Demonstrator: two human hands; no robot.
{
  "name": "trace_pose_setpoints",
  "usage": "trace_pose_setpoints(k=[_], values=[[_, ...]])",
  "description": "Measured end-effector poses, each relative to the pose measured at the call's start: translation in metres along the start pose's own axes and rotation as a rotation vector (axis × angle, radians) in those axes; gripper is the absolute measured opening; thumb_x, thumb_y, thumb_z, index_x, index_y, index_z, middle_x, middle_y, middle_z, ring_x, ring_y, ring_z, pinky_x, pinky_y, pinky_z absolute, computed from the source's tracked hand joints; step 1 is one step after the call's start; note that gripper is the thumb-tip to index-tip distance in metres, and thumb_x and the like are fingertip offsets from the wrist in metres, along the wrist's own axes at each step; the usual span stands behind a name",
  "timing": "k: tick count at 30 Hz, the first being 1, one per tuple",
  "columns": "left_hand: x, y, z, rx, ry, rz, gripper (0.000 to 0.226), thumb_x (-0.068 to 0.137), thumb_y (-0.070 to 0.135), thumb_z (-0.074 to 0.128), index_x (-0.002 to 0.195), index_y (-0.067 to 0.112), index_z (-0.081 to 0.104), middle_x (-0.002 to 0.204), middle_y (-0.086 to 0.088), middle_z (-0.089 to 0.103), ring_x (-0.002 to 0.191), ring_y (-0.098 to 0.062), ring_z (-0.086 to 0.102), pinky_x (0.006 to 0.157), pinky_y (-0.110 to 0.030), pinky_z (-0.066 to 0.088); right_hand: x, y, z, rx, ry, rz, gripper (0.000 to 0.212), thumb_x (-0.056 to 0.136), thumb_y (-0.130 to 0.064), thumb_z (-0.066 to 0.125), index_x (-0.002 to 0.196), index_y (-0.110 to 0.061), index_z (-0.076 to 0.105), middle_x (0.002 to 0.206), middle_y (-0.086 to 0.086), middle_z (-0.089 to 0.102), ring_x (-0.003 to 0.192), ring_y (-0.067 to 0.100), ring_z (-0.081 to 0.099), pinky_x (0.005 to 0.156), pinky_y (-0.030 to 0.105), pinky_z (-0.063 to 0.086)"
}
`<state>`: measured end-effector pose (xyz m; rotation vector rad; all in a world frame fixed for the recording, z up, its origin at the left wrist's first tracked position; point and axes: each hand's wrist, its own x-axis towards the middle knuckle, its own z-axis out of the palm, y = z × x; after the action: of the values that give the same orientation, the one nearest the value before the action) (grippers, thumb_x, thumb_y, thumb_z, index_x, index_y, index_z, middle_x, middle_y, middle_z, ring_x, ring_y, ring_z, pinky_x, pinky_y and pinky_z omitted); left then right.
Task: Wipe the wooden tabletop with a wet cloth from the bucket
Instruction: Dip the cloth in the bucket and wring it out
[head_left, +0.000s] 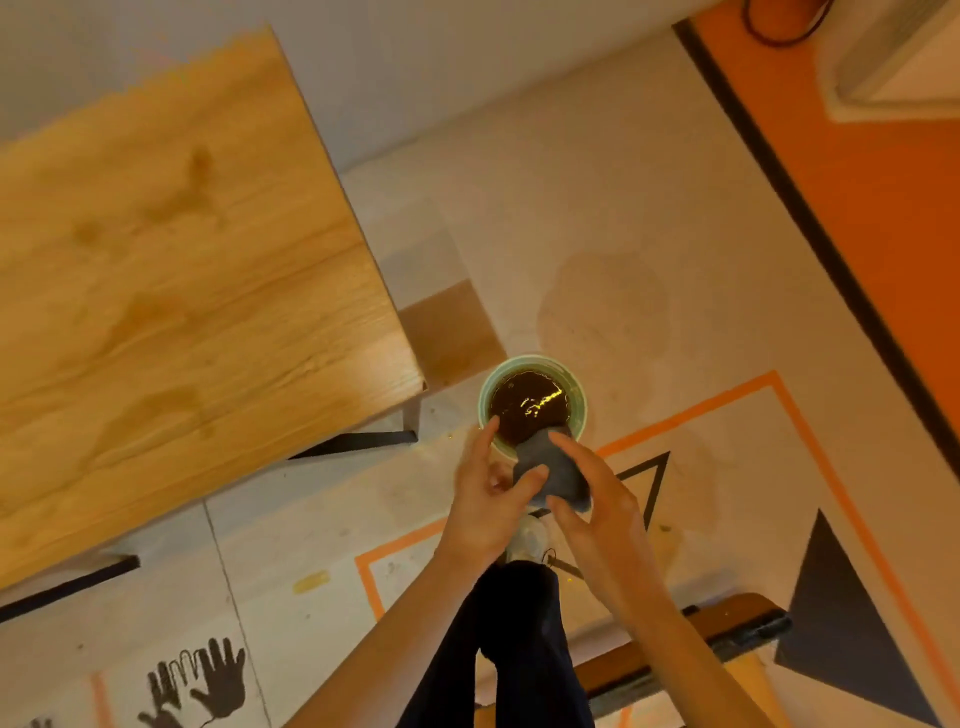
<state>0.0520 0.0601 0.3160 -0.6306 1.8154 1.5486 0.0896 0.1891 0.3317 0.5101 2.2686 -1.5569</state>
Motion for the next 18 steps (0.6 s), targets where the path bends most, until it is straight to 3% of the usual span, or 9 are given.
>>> trace_pose_setpoints(k=[2, 4, 6, 9, 12, 15, 18], values=[[-0.031, 0.029, -0.009, 0.035, -0.03, 0.085, 0.084, 0.087, 0.02, 0.077, 0.154, 0.032, 0.028, 0.095, -0.019, 0.065, 0.089, -0.027, 0.069, 0.085, -0.034, 0.056, -0.015, -0.032, -0.018, -0.28, 0.06, -0.154, 0.048, 0.084, -0.011, 0.072, 0.124, -0.033, 0.058, 0.117, -0.013, 0.056, 0.107, 0.01, 0.057, 0.084, 0.012, 0.046], [-0.057, 0.06, -0.025, 0.079, -0.058, 0.175, 0.085, 0.084, 0.023, 0.08, 0.148, 0.042, 0.029, 0.083, -0.003, 0.06, 0.081, -0.016, 0.065, 0.083, -0.025, 0.052, -0.026, -0.066, -0.031, -0.438, 0.131, -0.269, 0.038, 0.075, -0.022, 0.08, 0.11, -0.028, 0.067, 0.104, -0.007, 0.056, 0.095, 0.018, 0.056, 0.078, 0.025, 0.047], [-0.079, 0.09, -0.044, 0.088, -0.071, 0.266, 0.081, 0.085, 0.019, 0.079, 0.146, 0.042, 0.031, 0.082, 0.001, 0.062, 0.085, -0.015, 0.067, 0.087, -0.016, 0.05, -0.033, -0.104, -0.041, -0.451, 0.193, -0.359, 0.028, 0.07, -0.025, 0.082, 0.095, -0.023, 0.071, 0.104, -0.004, 0.053, 0.098, 0.015, 0.049, 0.08, 0.019, 0.041], [-0.106, 0.121, -0.076, 0.048, 0.029, 0.336, 0.062, 0.086, 0.021, 0.077, 0.138, 0.037, 0.047, 0.094, 0.007, 0.07, 0.098, -0.009, 0.068, 0.091, -0.018, 0.051, -0.04, -0.159, -0.042, -0.262, 0.152, -0.314, 0.021, 0.078, -0.014, 0.077, 0.088, -0.027, 0.065, 0.113, -0.011, 0.056, 0.105, 0.001, 0.049, 0.086, 0.005, 0.038], [-0.128, 0.135, -0.109, -0.09, 0.149, 0.29, 0.033, 0.089, 0.017, 0.075, 0.118, 0.028, 0.063, 0.099, 0.009, 0.072, 0.103, -0.012, 0.067, 0.087, -0.014, 0.051, -0.042, -0.205, -0.029, -0.03, 0.094, -0.177, 0.022, 0.088, -0.009, 0.065, 0.097, -0.028, 0.059, 0.097, -0.012, 0.064, 0.092, -0.004, 0.057, 0.071, 0.003, 0.043], [-0.142, 0.141, -0.138, -0.194, 0.03, 0.184, 0.012, 0.095, 0.033, 0.067, 0.107, 0.034, 0.07, 0.105, 0.017, 0.074, 0.109, -0.001, 0.066, 0.096, -0.019, 0.049, -0.04, -0.239, -0.006, 0.066, 0.077, -0.157, 0.025, 0.089, -0.006, 0.062, 0.098, -0.029, 0.056, 0.091, -0.01, 0.063, 0.085, -0.005, 0.06, 0.072, 0.012, 0.047], [-0.144, 0.148, -0.158, -0.428, -0.135, 0.11, 0.028, 0.095, 0.037, 0.054, 0.119, 0.029, 0.068, 0.117, 0.013, 0.074, 0.117, 0.0, 0.064, 0.106, -0.023, 0.046, -0.039, -0.266, 0.029, 0.171, 0.036, -0.133, 0.028, 0.087, -0.002, 0.065, 0.094, -0.028, 0.058, 0.086, -0.003, 0.069, 0.085, 0.012, 0.067, 0.078, 0.028, 0.054]])
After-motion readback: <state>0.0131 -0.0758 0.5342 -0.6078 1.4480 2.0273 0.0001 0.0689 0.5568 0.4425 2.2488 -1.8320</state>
